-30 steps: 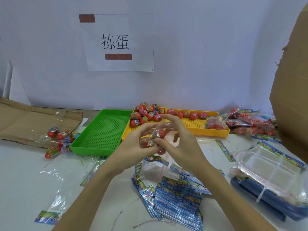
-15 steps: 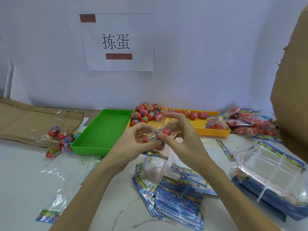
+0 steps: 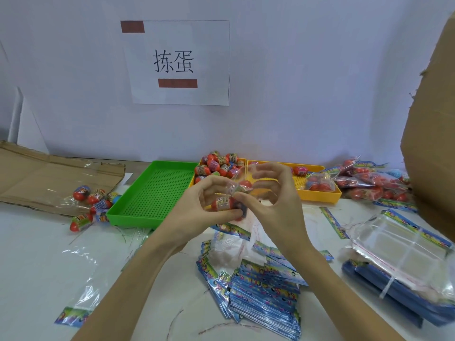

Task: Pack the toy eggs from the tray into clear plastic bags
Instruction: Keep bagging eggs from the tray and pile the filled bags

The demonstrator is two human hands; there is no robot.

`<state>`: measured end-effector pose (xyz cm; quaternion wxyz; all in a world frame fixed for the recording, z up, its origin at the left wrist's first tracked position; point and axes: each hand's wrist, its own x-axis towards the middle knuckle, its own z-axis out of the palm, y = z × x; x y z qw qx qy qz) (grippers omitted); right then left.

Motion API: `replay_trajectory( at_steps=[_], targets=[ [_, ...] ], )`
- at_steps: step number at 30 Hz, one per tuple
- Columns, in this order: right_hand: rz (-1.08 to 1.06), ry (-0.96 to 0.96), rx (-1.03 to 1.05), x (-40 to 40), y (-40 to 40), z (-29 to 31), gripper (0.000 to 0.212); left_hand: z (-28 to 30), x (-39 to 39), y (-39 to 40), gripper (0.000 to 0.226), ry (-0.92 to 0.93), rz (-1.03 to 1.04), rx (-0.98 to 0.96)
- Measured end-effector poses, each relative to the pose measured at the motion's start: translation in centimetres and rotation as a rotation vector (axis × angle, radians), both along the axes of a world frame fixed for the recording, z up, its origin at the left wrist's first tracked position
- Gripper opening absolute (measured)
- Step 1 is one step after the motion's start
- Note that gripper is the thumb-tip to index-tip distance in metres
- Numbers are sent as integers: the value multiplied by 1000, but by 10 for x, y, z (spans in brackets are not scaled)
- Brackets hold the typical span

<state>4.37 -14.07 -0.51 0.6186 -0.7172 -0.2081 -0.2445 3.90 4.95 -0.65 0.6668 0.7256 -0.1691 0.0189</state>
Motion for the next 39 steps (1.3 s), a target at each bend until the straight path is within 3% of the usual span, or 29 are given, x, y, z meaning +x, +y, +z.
replay_trajectory(
  at_steps=[4, 8, 12, 15, 18, 22, 29, 31, 35, 39],
  targets=[
    [1, -12, -87, 0, -7, 0, 64, 4, -3, -2, 52, 89, -59, -50],
    [106, -4, -208, -2, -5, 0, 57, 3, -2, -3, 45, 98, 19, -68],
    [151, -44, -158, -5, -3, 7, 49, 3, 1, 0, 55, 120, 22, -121],
    [188, -61, -59, -2, -10, 11, 37, 2, 4, 4, 46, 118, 97, -106],
    [-51, -15, -119, 17, -20, 7, 29, -1, 8, 8, 23, 123, 201, -79],
    [-262, 197, -389, 62, -27, -3, 24, -3, 10, 9, 16, 165, 268, -170],
    [-439, 409, -770, 150, -56, -6, 49, -3, 11, 11, 39, 191, 165, -346],
    [-459, 449, -860, 161, -67, -11, 46, -3, 11, 12, 38, 209, 142, -402],
    [-554, 419, -760, 165, -70, -19, 33, -3, 11, 14, 40, 163, 122, -315],
    [-567, 258, -531, 149, -58, -14, 33, -3, 9, 12, 48, 116, 100, -233]
  ],
)
